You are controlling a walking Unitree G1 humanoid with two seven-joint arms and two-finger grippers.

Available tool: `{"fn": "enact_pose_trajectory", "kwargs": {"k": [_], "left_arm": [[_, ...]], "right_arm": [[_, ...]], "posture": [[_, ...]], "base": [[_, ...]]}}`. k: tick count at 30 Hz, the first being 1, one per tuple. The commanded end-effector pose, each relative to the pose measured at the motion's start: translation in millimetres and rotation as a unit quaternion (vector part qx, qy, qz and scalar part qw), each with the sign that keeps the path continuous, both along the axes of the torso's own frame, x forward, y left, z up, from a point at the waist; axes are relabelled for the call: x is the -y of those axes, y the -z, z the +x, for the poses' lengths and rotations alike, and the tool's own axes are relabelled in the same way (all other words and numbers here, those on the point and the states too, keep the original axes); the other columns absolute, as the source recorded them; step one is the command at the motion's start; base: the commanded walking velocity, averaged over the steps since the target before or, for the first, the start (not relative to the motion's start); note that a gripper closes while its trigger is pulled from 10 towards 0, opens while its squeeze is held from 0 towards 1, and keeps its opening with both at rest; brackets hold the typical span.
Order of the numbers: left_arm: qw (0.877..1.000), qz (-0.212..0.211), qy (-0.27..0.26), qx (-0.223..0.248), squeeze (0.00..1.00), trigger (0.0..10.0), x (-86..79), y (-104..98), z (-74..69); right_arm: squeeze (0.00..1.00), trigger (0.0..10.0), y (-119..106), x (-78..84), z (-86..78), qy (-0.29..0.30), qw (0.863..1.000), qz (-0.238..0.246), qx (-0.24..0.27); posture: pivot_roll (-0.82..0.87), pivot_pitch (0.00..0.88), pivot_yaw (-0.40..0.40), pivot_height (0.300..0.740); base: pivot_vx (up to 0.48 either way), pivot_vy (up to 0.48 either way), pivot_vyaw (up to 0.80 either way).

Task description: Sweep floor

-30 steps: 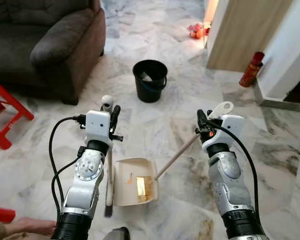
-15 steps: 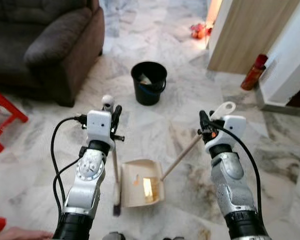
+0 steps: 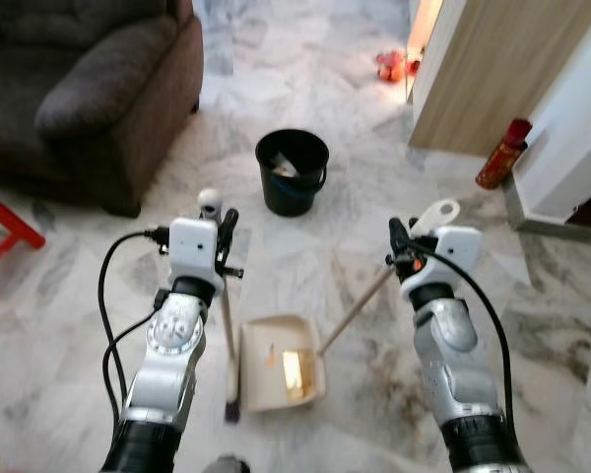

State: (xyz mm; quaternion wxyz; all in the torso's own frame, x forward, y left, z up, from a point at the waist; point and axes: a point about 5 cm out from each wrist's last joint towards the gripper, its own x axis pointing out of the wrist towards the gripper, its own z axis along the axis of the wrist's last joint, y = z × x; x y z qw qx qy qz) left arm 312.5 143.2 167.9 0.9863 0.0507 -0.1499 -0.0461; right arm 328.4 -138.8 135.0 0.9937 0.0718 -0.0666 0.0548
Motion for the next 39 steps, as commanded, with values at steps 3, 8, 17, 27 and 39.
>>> {"fn": "enact_pose_trajectory", "kwargs": {"k": [3, 8, 17, 27, 39], "left_arm": [[1.0, 0.007, 0.009, 0.013, 0.0, 10.0, 6.4, -5.4, -0.1], [1.0, 0.006, 0.011, 0.012, 0.0, 10.0, 7.3, -5.1, -0.3], [1.0, 0.007, 0.012, 0.013, 0.0, 10.0, 8.5, -5.8, 0.0], [1.0, 0.006, 0.012, 0.012, 0.0, 10.0, 8.2, -5.2, -0.3], [1.0, 0.006, 0.011, 0.011, 0.0, 10.0, 8.3, -5.2, -0.3]], "right_arm": [[0.0, 10.0, -10.5, -1.0, -0.3, -0.007, 0.999, 0.02, 0.025], [0.0, 10.0, -11.4, -2.1, -0.9, -0.01, 0.999, 0.013, 0.03], [0.0, 10.0, -10.3, -1.8, -1.1, -0.012, 0.999, 0.022, 0.026], [0.0, 10.0, -10.2, -1.4, -1.3, -0.011, 0.999, 0.024, 0.026], [0.0, 10.0, -10.3, -1.3, -1.4, -0.011, 0.999, 0.024, 0.026]], "posture": [[0.05, 0.186, -0.029, 0.74], [0.05, 0.183, -0.028, 0.74], [0.05, 0.181, -0.029, 0.74], [0.05, 0.181, -0.029, 0.74], [0.05, 0.181, -0.029, 0.74]], "base": [[0.316, 0.0, 0.0], [0.343, 0.0, 0.0], [0.357, 0.0, 0.0], [0.278, 0.0, 0.0], [0.277, 0.0, 0.0]]}}
